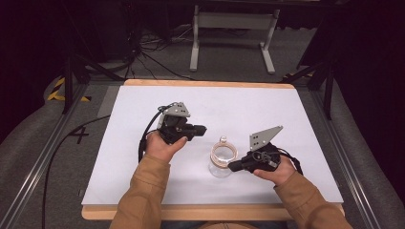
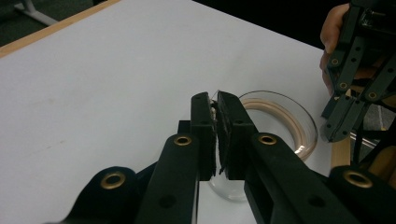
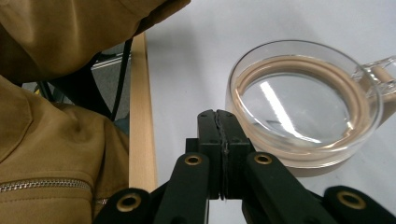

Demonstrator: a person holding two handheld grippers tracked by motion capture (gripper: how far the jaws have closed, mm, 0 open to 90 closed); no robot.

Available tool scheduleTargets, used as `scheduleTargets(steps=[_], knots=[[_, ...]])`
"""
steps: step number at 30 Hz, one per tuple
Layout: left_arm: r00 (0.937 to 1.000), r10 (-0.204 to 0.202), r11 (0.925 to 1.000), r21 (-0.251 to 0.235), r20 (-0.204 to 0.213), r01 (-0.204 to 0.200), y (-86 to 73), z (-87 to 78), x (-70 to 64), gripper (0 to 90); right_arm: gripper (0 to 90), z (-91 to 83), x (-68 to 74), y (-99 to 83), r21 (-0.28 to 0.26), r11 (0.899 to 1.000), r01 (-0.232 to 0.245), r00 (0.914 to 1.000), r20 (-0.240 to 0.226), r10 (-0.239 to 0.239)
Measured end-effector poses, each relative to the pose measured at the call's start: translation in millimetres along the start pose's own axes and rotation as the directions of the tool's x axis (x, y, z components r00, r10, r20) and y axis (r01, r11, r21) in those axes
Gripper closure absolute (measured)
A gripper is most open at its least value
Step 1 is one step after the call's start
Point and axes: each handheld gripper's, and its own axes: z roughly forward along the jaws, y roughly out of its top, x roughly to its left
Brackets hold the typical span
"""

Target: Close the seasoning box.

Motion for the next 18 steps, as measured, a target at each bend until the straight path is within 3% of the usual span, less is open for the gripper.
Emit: scheduleTargets(steps=[12,18], knots=[[0.9987,-0.033,0.9994,-0.016,-0.039,0.032,-8.5,-11.9,0.5,82.7,88.8,-33.0,-6.6,6.3,-0.145,0.989,0.007,0.9944,0.106,0.008],[0.9939,-0.058,0.9983,-0.001,-0.093,0.058,-16.6,-18.0,4.8,81.4,81.6,-51.4,-18.0,5.0,-0.195,0.981,-0.004,0.9849,0.169,0.037]])
